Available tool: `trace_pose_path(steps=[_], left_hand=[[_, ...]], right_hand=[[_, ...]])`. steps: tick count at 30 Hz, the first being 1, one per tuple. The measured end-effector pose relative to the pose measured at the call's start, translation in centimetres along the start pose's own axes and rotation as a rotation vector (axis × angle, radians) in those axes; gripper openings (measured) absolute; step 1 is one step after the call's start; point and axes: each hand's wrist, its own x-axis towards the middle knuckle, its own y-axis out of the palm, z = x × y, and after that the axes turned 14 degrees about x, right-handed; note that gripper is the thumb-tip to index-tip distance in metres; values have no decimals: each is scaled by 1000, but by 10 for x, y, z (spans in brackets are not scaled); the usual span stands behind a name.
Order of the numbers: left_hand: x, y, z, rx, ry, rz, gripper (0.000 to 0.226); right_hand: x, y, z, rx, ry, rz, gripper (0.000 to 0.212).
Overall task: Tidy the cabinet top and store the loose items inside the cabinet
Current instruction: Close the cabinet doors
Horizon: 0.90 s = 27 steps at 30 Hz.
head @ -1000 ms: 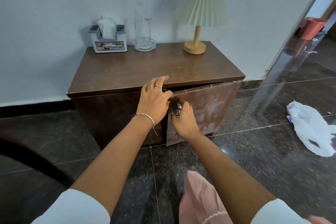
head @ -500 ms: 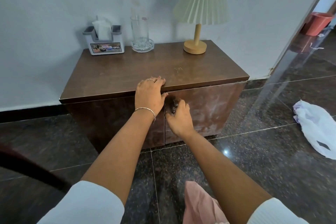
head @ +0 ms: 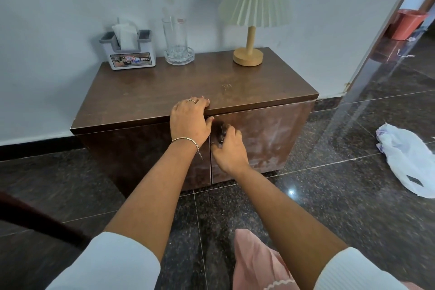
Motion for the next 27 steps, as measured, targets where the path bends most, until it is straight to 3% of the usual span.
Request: trace_pose_path(steps=[5, 13, 20, 27], left_hand=[[0, -2, 0, 4, -5, -1, 39], [5, -13, 1, -31, 0, 62, 36], [18, -26, 23, -219, 26, 337, 37], [28, -41, 33, -152, 275, 500, 40]], right_hand=[[0, -7, 1, -68, 6, 56, 54], [-6, -14, 13, -153, -14, 126, 70], [-7, -19, 44, -141, -85, 13, 64], [1, -22, 74, -202, -167, -31, 62]])
